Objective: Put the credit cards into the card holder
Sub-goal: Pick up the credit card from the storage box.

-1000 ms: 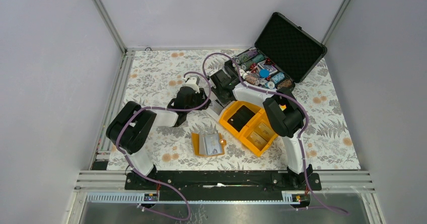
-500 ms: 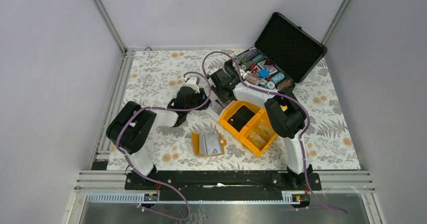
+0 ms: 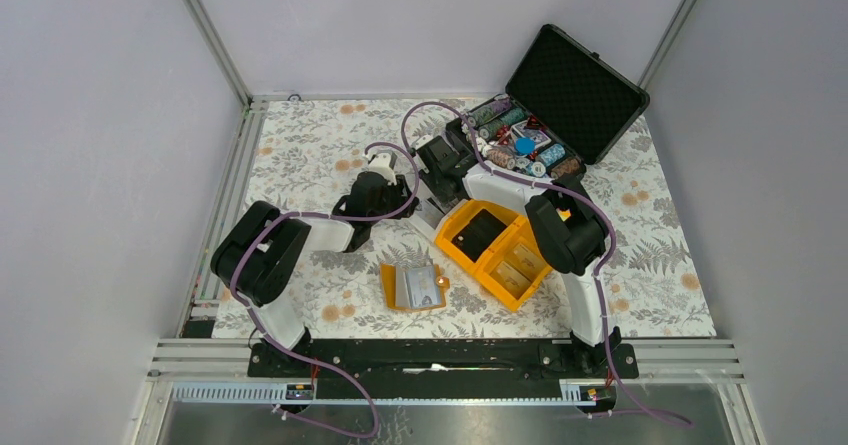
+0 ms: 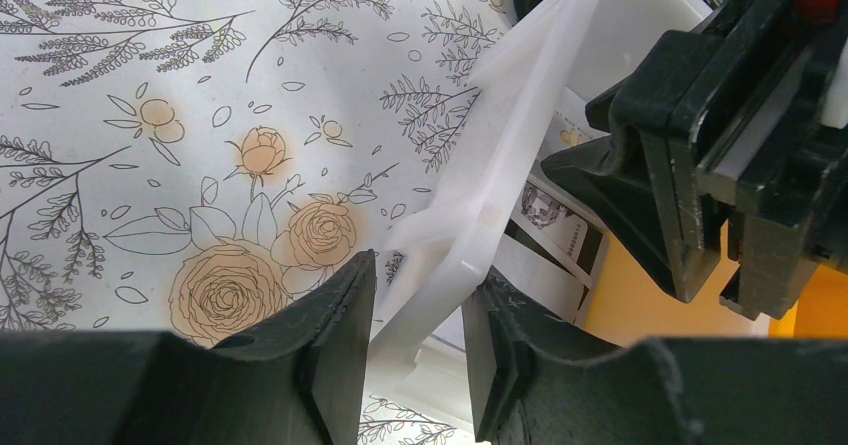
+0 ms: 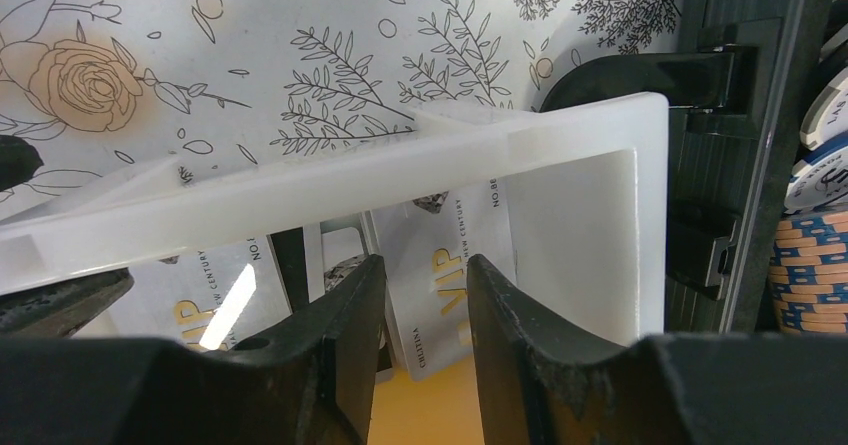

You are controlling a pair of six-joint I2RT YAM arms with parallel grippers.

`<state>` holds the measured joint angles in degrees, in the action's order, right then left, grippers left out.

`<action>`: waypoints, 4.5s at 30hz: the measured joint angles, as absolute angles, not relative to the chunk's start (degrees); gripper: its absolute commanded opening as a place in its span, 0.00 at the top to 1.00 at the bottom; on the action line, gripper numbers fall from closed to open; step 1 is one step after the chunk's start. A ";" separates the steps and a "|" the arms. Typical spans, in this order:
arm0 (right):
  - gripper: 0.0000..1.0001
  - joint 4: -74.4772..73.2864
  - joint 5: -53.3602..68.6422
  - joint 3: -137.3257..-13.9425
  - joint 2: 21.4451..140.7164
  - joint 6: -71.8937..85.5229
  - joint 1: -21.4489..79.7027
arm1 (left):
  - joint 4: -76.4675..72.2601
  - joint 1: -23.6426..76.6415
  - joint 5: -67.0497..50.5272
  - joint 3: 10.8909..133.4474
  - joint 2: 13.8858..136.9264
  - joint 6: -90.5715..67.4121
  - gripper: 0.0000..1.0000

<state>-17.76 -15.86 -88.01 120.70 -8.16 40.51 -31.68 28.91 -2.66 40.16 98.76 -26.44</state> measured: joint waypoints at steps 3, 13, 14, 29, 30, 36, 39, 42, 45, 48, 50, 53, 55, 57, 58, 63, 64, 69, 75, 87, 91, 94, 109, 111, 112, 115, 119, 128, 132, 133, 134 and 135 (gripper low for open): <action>0.57 -17.76 -15.92 -88.03 120.70 -8.21 40.51 | -31.68 28.91 -2.66 40.16 98.76 -26.44 0.67; 0.54 -18.39 -16.10 -88.77 120.70 -8.38 40.47 | -31.68 28.91 -2.66 40.16 98.76 -26.44 0.67; 0.54 -18.50 -16.12 -88.90 120.70 -8.40 40.45 | -31.68 28.91 -2.66 40.16 98.76 -26.44 0.67; 0.82 -18.81 -14.94 -89.14 120.77 -7.90 40.84 | -31.70 28.91 -2.63 40.16 98.76 -26.44 0.67; 0.82 -18.81 -14.98 -89.14 120.75 -7.90 40.88 | -31.70 28.91 -2.63 40.16 98.76 -26.44 0.67; 0.82 -18.50 -16.19 -89.01 119.72 -8.19 40.91 | -31.70 28.91 -2.63 40.16 98.74 -26.46 0.67; 0.83 -17.50 -19.05 -88.68 118.56 -9.02 40.88 | -31.70 28.91 -2.63 40.16 98.74 -26.46 0.67; 0.82 -15.90 -22.50 -88.18 118.02 -9.74 40.51 | -31.70 28.91 -2.63 40.16 98.74 -26.46 0.67; 0.82 -15.18 -24.49 -87.33 117.99 -10.09 39.99 | -31.70 28.91 -2.63 40.16 98.74 -26.48 0.67; 0.81 -15.09 -24.60 -86.96 118.02 -10.28 40.03 | -31.70 28.91 -2.63 40.16 98.74 -26.50 0.67; 0.80 -15.09 -24.51 -86.96 118.02 -10.26 40.01 | -31.70 28.91 -2.66 40.16 98.74 -26.50 0.67; 0.80 -15.16 -24.32 -86.98 118.08 -10.17 40.01 | -31.70 28.91 -2.63 40.16 98.74 -26.50 0.67; 0.91 -15.53 -24.12 -87.20 118.32 -10.04 40.01 | -31.70 28.91 -2.66 40.16 98.74 -26.50 0.67; 0.98 -16.03 -24.10 -87.46 118.54 -9.98 39.97 | -31.70 28.91 -2.63 40.16 98.74 -26.52 0.67; 0.99 -16.27 -23.90 -87.68 118.54 -10.00 39.97 | -31.70 28.91 -2.66 40.16 98.74 -26.52 0.67; 1.00 -18.28 -22.76 -88.86 118.54 -9.78 39.97 | -30.87 28.93 -2.72 40.16 98.24 -26.59 0.65; 1.00 -18.63 -22.65 -89.17 118.54 -9.69 39.97 | -30.26 28.97 -2.81 40.14 97.86 -26.70 0.60; 1.00 -19.97 -19.88 -89.80 116.31 -8.01 39.97 | -27.22 29.10 -2.79 39.97 94.08 -28.53 0.43; 1.00 -19.59 -16.53 -88.90 110.96 -5.52 39.35 | -25.54 29.02 -2.76 39.97 85.17 -30.26 0.27; 1.00 -7.33 -4.36 -71.42 96.82 3.73 35.90 | -21.50 28.56 -8.05 38.81 74.65 -35.22 0.16; 1.00 -0.38 0.75 -64.29 91.29 8.12 35.16 | -23.18 27.18 -14.68 36.49 74.61 -38.92 0.12; 1.00 5.15 5.78 -58.52 86.17 12.10 34.02 | -24.93 25.82 -19.55 34.76 74.61 -41.56 0.10; 1.00 23.07 25.32 -49.25 74.50 27.20 30.70 | -33.71 24.93 -33.10 34.02 70.06 -47.90 0.07; 1.00 24.56 27.27 -49.19 74.37 28.82 30.57 | -34.06 24.95 -34.48 34.02 69.95 -48.12 0.10; 1.00 25.21 28.18 -49.19 74.37 29.61 30.55 | -34.15 24.95 -35.07 34.02 69.95 -48.25 0.14; 1.00 26.59 30.37 -49.19 74.37 31.31 30.39 | -34.76 24.99 -37.21 34.02 69.95 -49.19 0.32; 1.00 27.77 32.97 -49.19 74.37 33.30 30.11 | -36.45 25.67 -39.38 34.02 69.97 -50.04 0.51; 0.97 27.92 34.87 -49.19 74.52 34.30 29.85 | -40.49 26.96 -40.82 34.02 72.42 -52.40 0.98; 0.62 25.30 33.32 -49.17 74.63 32.84 29.15 | -42.15 27.29 -41.25 34.04 73.21 -53.41 1.00; 0.55 24.84 32.97 -49.17 74.61 32.47 29.02 | -42.17 27.40 -41.17 34.04 73.28 -53.43 1.00; 0.50 24.60 32.58 -49.15 74.61 32.34 28.88 | -42.19 27.40 -41.12 34.04 73.28 -53.49 1.00; 0.47 24.34 32.42 -48.95 74.61 31.99 28.67 | -42.44 27.38 -40.99 34.02 73.28 -53.65 1.00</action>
